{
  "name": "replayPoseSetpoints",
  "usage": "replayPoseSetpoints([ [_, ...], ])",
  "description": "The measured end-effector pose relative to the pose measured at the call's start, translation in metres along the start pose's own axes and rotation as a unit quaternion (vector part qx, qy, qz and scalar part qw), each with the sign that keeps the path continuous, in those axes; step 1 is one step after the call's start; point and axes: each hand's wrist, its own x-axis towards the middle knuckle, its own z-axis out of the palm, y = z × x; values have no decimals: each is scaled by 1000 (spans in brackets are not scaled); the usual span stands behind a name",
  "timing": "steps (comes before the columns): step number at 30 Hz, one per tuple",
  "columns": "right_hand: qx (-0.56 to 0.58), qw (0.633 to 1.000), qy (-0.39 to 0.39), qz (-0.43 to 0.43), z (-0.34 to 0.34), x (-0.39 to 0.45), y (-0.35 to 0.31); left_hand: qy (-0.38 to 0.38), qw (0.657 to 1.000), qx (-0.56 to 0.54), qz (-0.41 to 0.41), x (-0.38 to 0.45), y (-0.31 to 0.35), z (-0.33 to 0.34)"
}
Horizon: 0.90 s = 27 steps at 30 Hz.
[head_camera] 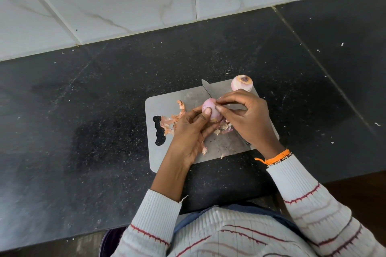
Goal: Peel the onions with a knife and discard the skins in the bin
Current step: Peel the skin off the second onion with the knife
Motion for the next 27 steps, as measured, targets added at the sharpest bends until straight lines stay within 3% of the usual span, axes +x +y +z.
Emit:
replayPoseSetpoints([
  [17, -60, 998, 14, -22, 2, 0, 7, 8, 992, 121, 38, 1, -6, -4],
  [24, 52, 996, -23, 75, 0, -3, 16, 28, 996, 84, 8, 3, -5, -7],
  [27, 52, 996, -30, 72, 0, -2, 13, 27, 996, 81, 5, 2, -4, -5],
])
